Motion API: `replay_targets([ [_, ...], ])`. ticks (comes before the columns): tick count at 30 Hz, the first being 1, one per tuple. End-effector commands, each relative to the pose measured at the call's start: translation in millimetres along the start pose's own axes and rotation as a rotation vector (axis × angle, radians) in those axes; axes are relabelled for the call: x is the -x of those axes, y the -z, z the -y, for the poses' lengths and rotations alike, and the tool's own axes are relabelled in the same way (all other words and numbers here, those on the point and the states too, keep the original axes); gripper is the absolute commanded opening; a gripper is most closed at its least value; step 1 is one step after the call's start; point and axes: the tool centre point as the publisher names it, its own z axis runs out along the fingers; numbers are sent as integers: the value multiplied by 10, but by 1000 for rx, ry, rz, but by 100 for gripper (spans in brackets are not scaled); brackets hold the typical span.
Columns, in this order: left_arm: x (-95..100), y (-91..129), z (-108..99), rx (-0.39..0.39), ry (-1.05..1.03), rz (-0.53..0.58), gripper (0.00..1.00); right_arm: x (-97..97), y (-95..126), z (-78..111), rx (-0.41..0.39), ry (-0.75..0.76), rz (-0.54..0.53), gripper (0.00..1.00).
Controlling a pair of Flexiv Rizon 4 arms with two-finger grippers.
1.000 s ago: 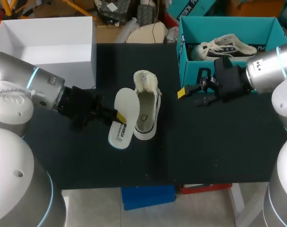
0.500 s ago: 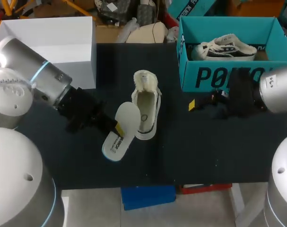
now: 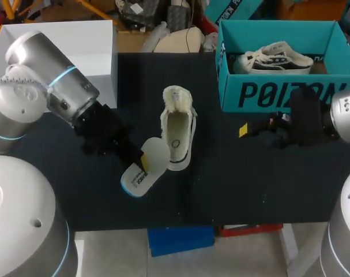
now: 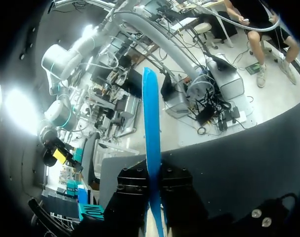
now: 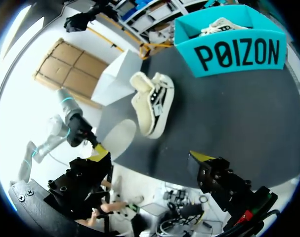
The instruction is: Take the shoe out of the shoebox, open the shoe tongue, remove and reinsert the insole, then place the shoe into the shoebox
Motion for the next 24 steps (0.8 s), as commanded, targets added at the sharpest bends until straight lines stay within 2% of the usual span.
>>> replay_targets([
  [1,23,-75,-170,-63,12,-26,0,-5,-6,-4,-1,-1,2,100],
  [12,73,-213,-536,-109,18,-8,0,-5,-6,-4,-1,-1,2,100],
  [24,98,-273,-980,-53,27,42,0,-5,-6,-4,-1,-1,2,100],
])
